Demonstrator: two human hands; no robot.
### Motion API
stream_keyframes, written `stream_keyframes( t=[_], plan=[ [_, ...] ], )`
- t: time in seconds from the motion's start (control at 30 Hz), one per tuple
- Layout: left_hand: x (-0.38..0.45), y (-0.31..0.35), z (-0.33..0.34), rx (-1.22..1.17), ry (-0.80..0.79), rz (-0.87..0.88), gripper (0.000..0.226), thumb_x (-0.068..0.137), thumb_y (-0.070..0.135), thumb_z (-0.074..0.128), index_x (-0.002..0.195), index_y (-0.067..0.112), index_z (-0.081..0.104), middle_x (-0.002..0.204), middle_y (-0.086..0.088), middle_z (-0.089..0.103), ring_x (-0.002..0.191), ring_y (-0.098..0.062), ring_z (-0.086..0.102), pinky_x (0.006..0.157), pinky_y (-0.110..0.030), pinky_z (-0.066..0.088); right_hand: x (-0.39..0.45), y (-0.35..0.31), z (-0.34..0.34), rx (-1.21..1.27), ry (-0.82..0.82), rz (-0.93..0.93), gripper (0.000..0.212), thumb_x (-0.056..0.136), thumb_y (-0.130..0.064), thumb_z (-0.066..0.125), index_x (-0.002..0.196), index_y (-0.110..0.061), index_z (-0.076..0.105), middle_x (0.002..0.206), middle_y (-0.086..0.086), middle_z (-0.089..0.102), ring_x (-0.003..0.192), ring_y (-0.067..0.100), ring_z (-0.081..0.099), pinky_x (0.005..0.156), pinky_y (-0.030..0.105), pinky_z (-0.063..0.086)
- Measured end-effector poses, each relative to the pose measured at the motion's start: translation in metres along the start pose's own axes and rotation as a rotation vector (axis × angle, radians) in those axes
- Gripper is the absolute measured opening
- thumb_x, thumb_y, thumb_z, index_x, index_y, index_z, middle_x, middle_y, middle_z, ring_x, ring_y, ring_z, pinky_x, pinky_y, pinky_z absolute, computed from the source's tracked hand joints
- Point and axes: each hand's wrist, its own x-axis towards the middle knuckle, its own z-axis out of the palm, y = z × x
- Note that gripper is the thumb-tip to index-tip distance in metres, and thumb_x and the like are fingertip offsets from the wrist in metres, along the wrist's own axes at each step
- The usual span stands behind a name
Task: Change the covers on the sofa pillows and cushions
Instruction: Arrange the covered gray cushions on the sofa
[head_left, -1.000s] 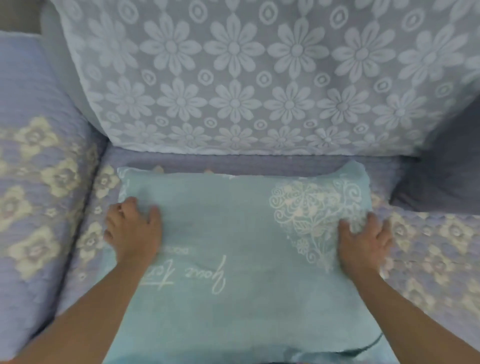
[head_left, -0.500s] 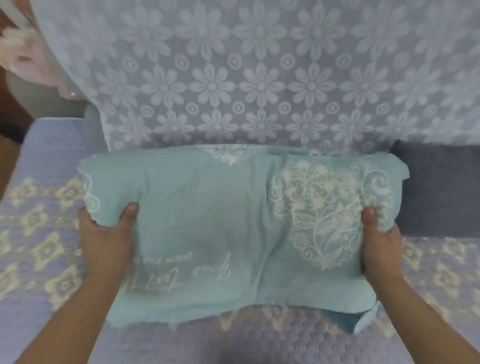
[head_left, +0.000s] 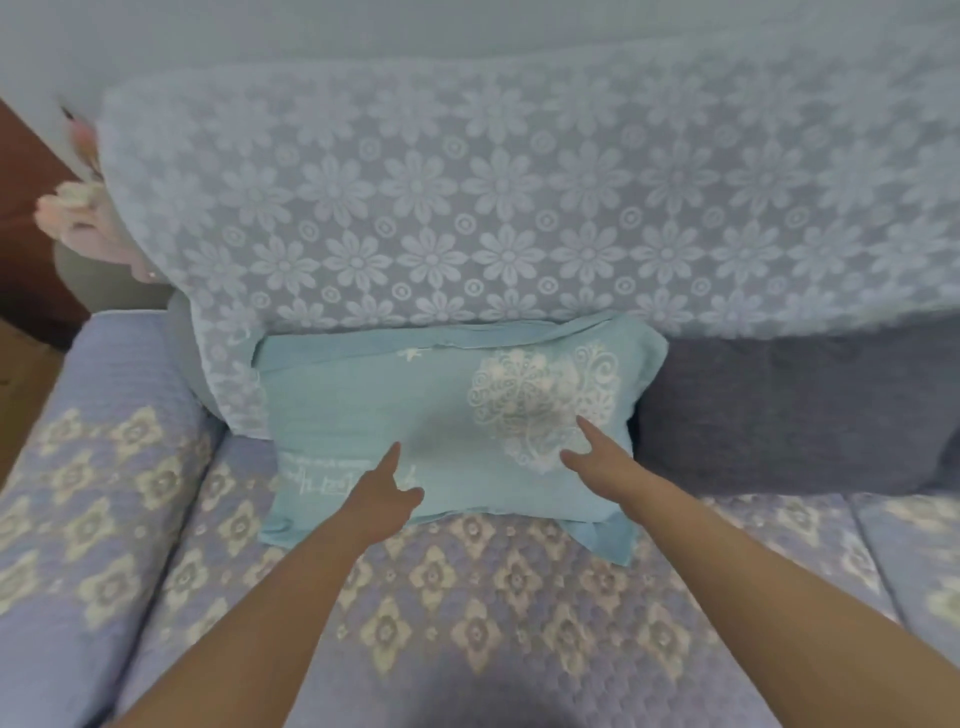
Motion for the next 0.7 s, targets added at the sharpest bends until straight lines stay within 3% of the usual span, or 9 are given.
stream_keyframes(
  t=[0.07, 0.1, 0.17, 0.23, 0.3, 0.37, 0.47, 0.57, 0.7],
  plan=[
    [-0.021, 0.018, 0.010, -0.033, -0.010, -0.018, 0.073, 0.099, 0.032, 0.058, 0.161, 0.030, 0.018, 0.157, -0.008, 0.041, 0.128, -0.026, 0.055, 0.101, -0.031, 0.042, -0.019, 0.001, -0.015, 0.026, 0.022, 0.013, 0.066, 0.103, -0.031, 0.051, 0.160, -0.028, 0.015, 0.160, 0.003, 0.028, 0.141, 0.025, 0.037, 0.111, 0.035, 0.034],
    [-0.030, 0.029, 0.013, -0.045, -0.023, -0.025, 0.069, 0.100, 0.033, 0.059, 0.159, 0.027, 0.025, 0.157, -0.008, 0.041, 0.128, -0.024, 0.054, 0.102, -0.030, 0.041, -0.029, 0.003, -0.023, 0.047, 0.044, 0.031, 0.064, 0.103, -0.031, 0.051, 0.159, -0.027, 0.020, 0.154, 0.005, 0.037, 0.135, 0.024, 0.043, 0.110, 0.035, 0.036],
    [-0.046, 0.052, 0.019, -0.041, -0.064, -0.009, 0.057, 0.099, 0.034, 0.059, 0.152, 0.022, 0.041, 0.145, -0.007, 0.053, 0.108, -0.019, 0.061, 0.090, -0.027, 0.046, -0.047, 0.007, -0.035, 0.087, 0.079, 0.083, 0.059, 0.101, -0.029, 0.052, 0.155, -0.024, 0.030, 0.146, 0.005, 0.044, 0.124, 0.024, 0.050, 0.108, 0.039, 0.043],
    [-0.061, 0.078, 0.025, -0.054, -0.106, 0.029, 0.045, 0.098, 0.036, 0.060, 0.141, 0.023, 0.053, 0.132, -0.005, 0.061, 0.098, -0.018, 0.066, 0.077, -0.027, 0.048, -0.065, 0.012, -0.045, 0.126, 0.100, 0.130, 0.052, 0.099, -0.024, 0.054, 0.149, -0.019, 0.041, 0.138, 0.008, 0.052, 0.112, 0.023, 0.058, 0.094, 0.036, 0.052],
    [-0.069, 0.103, 0.032, -0.091, -0.130, 0.074, 0.036, 0.097, 0.035, 0.061, 0.132, 0.024, 0.060, 0.121, -0.003, 0.067, 0.092, -0.017, 0.068, 0.072, -0.026, 0.048, -0.087, 0.013, -0.050, 0.216, 0.120, 0.171, 0.037, 0.099, -0.019, 0.052, 0.136, -0.013, 0.053, 0.117, 0.008, 0.061, 0.091, 0.020, 0.061, 0.074, 0.028, 0.050],
    [-0.074, 0.128, 0.042, -0.116, -0.178, 0.115, 0.028, 0.098, 0.030, 0.059, 0.125, 0.020, 0.063, 0.111, -0.005, 0.070, 0.083, -0.016, 0.067, 0.067, -0.026, 0.047, -0.111, 0.017, -0.052, 0.310, 0.148, 0.197, 0.025, 0.100, -0.018, 0.050, 0.121, -0.010, 0.061, 0.107, 0.010, 0.064, 0.080, 0.018, 0.060, 0.069, 0.027, 0.046],
    [-0.077, 0.161, 0.070, -0.027, -0.248, 0.240, 0.022, 0.100, 0.025, 0.056, 0.120, 0.019, 0.063, 0.106, -0.005, 0.070, 0.083, -0.017, 0.067, 0.065, -0.026, 0.046, -0.141, 0.032, -0.054, 0.374, 0.210, 0.197, 0.017, 0.097, -0.018, 0.053, 0.107, -0.012, 0.064, 0.106, 0.011, 0.069, 0.078, 0.017, 0.064, 0.068, 0.027, 0.050],
    [-0.087, 0.188, 0.112, 0.093, -0.331, 0.379, 0.019, 0.099, 0.022, 0.054, 0.114, 0.018, 0.065, 0.104, -0.006, 0.071, 0.092, -0.025, 0.069, 0.076, -0.033, 0.050, -0.180, 0.059, -0.061, 0.453, 0.350, 0.229, 0.013, 0.094, -0.016, 0.051, 0.096, -0.014, 0.064, 0.099, 0.007, 0.067, 0.081, 0.018, 0.065, 0.070, 0.028, 0.051],
    [-0.134, 0.219, 0.177, 0.264, -0.537, 0.534, 0.016, 0.092, 0.021, 0.054, 0.089, 0.013, 0.068, 0.093, -0.014, 0.073, 0.081, -0.029, 0.070, 0.071, -0.032, 0.047, -0.264, 0.118, -0.061, 0.652, 0.575, 0.280, 0.015, 0.100, -0.022, 0.053, 0.103, -0.011, 0.063, 0.093, 0.006, 0.067, 0.074, 0.017, 0.064, 0.065, 0.026, 0.050]
  ],
)
